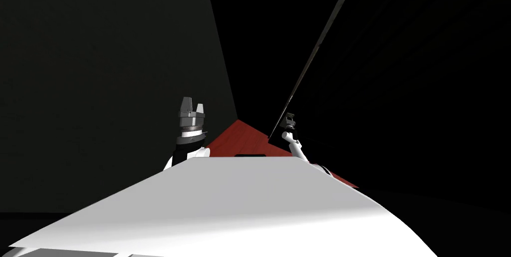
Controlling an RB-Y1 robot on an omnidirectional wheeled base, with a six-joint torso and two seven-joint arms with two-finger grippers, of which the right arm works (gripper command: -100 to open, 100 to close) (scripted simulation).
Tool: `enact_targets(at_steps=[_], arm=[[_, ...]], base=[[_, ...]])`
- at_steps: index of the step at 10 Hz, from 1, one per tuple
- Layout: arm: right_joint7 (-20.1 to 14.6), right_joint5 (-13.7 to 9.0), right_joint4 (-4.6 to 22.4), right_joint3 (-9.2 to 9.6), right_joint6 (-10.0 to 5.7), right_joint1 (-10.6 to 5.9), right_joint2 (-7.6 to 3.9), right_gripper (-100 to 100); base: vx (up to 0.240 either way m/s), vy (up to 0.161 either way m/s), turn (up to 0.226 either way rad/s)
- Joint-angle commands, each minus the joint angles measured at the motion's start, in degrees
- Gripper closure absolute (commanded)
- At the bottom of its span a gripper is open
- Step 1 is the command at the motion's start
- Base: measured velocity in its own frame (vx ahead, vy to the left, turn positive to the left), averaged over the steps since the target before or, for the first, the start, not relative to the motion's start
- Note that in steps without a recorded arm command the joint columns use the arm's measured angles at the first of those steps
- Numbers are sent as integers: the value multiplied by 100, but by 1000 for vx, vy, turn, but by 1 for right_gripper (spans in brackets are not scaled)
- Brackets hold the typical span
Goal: Pull the door open
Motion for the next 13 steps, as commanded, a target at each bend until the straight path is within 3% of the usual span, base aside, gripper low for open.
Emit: enact_targets(at_steps=[1, 10, 11, 13], arm=[[-101, 1, -34, 92, 9, 30, -47, 100], [-702, 9, -237, 643, 65, 207, -325, 100], [-646, 11, -211, 608, 75, 202, -299, 100], [-768, 35, -254, 753, 85, 249, -353, 100]], base=[[-104, -23, 108], [-240, -53, 139], [-96, -19, 36], [-196, -37, 102]])
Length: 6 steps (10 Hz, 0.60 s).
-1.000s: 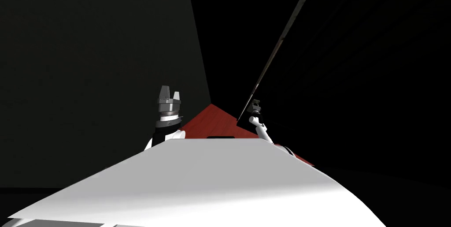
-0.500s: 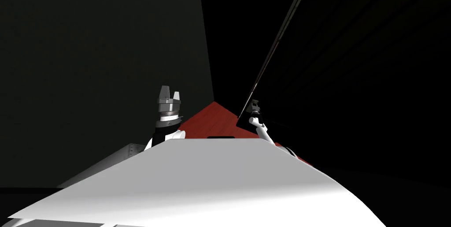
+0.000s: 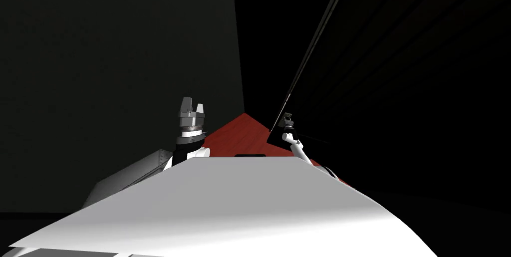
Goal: Pull the door open
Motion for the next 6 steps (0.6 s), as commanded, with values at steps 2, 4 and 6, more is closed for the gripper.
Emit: enact_targets(at_steps=[2, 4, 6], arm=[[-168, 36, -66, 198, -13, 56, -86, 100], [-317, 64, -139, 366, -20, 104, -173, 100], [-416, 82, -187, 479, -25, 136, -231, 100]], base=[[-261, -72, 135], [-236, -51, 130], [-200, -51, 91]])
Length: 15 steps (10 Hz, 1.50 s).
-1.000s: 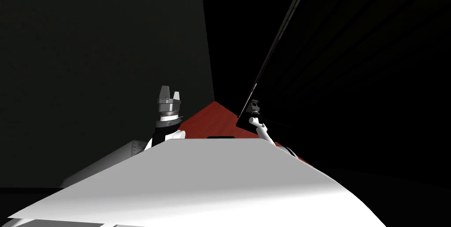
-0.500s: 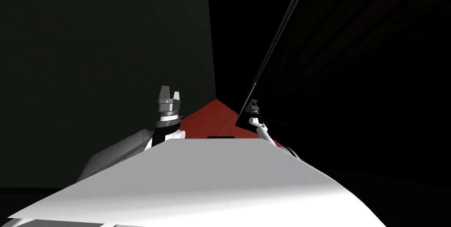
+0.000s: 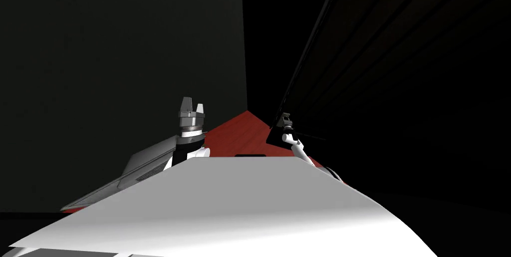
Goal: Pull the door open
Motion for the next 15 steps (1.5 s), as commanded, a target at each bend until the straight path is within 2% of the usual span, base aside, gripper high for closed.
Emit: enact_targets(at_steps=[1, 2, 3, 10, 12, 13, 15], arm=[[-81, 14, -72, 86, -9, 25, -45, 100], [-45, 6, -50, 48, 9, 15, -26, 100], [-134, 24, -91, 163, 9, 57, -75, 100], [-515, 89, -306, 608, -58, 200, -344, 100], [-605, 105, -357, 714, -74, 234, -408, 100], [-573, 102, -310, 690, -69, 212, -381, 100], [-741, 151, -406, 864, -104, 298, -497, 100]], base=[[-226, -57, 77], [-102, -31, 38], [-142, -26, 85], [-202, -63, 95], [-191, -64, 76], [-79, -21, 30], [-153, -38, 75]])
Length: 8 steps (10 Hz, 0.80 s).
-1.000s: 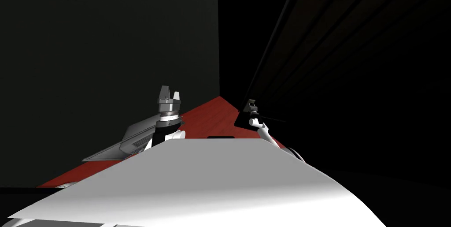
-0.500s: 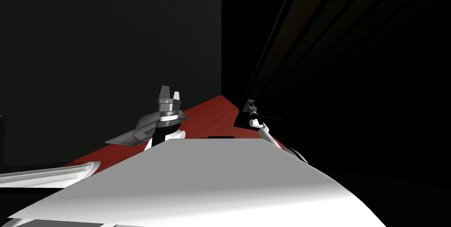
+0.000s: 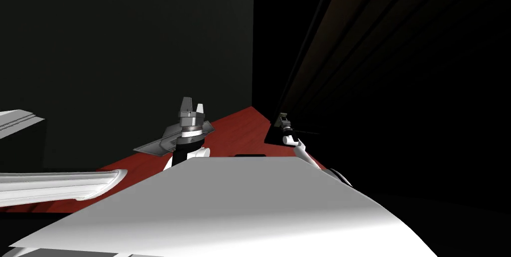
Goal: Pull the door open
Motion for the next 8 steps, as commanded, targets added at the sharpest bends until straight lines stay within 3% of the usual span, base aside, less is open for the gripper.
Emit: enact_targets(at_steps=[1, 7, 8], arm=[[-126, 38, -72, 133, -38, 61, -78, 100], [-585, 166, -379, 574, -160, 272, -429, 100], [-527, 157, -329, 537, -141, 247, -387, 100]], base=[[-219, -91, 87], [-194, -78, 76], [-84, -13, 13]])
